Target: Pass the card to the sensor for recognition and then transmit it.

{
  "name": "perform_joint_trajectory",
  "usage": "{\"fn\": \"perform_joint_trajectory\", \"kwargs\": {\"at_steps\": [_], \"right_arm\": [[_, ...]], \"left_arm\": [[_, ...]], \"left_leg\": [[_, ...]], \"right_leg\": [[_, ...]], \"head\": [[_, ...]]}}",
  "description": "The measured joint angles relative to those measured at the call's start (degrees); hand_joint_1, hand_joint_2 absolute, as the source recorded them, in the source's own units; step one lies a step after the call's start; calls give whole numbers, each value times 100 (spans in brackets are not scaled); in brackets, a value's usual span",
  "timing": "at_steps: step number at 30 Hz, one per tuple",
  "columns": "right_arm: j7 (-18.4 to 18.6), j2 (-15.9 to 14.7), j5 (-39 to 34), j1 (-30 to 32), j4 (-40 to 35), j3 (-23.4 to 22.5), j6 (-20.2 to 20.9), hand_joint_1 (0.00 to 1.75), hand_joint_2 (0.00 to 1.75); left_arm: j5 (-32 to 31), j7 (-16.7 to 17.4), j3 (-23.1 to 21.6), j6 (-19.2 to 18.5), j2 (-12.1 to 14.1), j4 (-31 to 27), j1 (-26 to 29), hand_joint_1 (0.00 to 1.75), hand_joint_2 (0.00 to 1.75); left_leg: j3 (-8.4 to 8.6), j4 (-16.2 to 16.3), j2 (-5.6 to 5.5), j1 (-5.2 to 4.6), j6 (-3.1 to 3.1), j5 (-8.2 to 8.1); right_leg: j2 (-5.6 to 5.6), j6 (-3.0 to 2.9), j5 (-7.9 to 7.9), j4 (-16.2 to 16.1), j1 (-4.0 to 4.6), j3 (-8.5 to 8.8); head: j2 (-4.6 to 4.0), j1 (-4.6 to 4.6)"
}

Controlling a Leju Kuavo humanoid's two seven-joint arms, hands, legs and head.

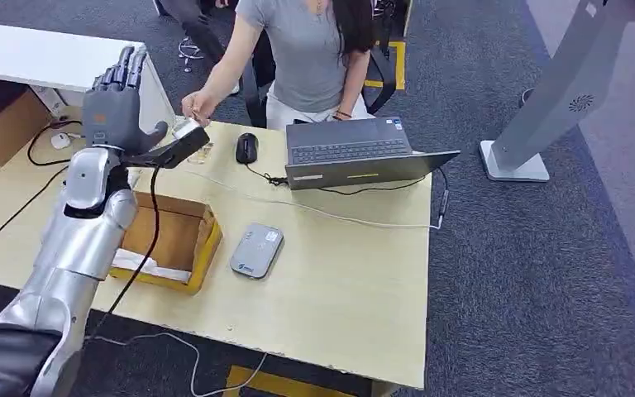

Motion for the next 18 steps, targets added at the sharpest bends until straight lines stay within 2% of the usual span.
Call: {"fn": "perform_joint_trajectory", "kwargs": {"at_steps": [3, 5, 6, 7, 9, 10, 11, 14, 16, 18], "right_arm": [[0, 0, -55, 33, -2, 0, -22, 0, 0], [-61, 0, -144, 43, -7, 0, -79, 0, 0], [-94, 0, -175, 59, -7, 0, -81, 0, 0], [-116, 0, -230, 73, -7, 0, -96, 0, 0], [-133, 0, -305, 116, -7, -4, -137, 0, 0], [-140, 0, -339, 139, -7, -4, -153, 0, 0], [-140, 0, -354, 150, -7, -4, -177, 0, 0], [-175, 0, -422, 159, -7, -13, -225, 0, 0], [-210, 0, -450, 163, -7, -13, -273, 0, 0], [-243, 0, -461, 168, -7, -13, -313, 0, 0]], "left_arm": [[484, -407, 291, 339, 17, -614, 841, 0, 175], [1542, -1294, 654, 789, 2, -1275, 1664, 0, 175], [2243, -1873, 818, 924, -40, -1638, 2145, 0, 175], [3063, -2492, 1032, 876, -115, -1974, 2595, 0, 175], [4819, -3707, 1596, 405, -371, -2607, 3441, 0, 175], [5493, -4154, 1905, 31, -526, -2834, 3788, 0, 175], [5859, -4357, 2215, -295, -668, -3026, 4006, 0, 175], [6779, -4498, 3278, -1450, -1161, -3490, 4480, 0, 175], [7463, -4502, 4119, -2540, -1522, -3597, 4506, 0, 175], [8183, -4445, 5303, -3411, -1906, -3502, 4337, 0, 175]], "left_leg": [[-9, 0, 10, 0, 2, -3], [-4, -4, 31, -2, 2, -17], [-3, -5, 49, -2, 2, -23], [4, -5, 55, -3, -2, -28], [-1, -4, 57, -2, 5, -32], [-4, -4, 53, -2, 10, -36], [-5, -4, 49, -2, 14, -38], [-15, -5, 34, -2, 18, -41], [-18, -5, 27, -2, 18, -40], [-14, -5, 31, -2, 18, -40]], "right_leg": [[9, 2, -3, 0, 0, -10], [31, 0, -6, -1, -2, -15], [46, 0, -8, 0, -2, -12], [52, 1, -10, -3, -3, -14], [53, 5, -21, -5, -3, -21], [49, 13, -26, -8, -4, -21], [43, 15, -28, -8, -4, -20], [21, 16, -30, -9, -3, -14], [16, 15, -30, -9, -3, -13], [22, 14, -29, -8, -3, -13]], "head": [[0, 9], [0, 4], [0, 7], [0, 2], [0, 6], [0, 7], [0, 4], [0, 4], [0, 9], [0, 7]]}}
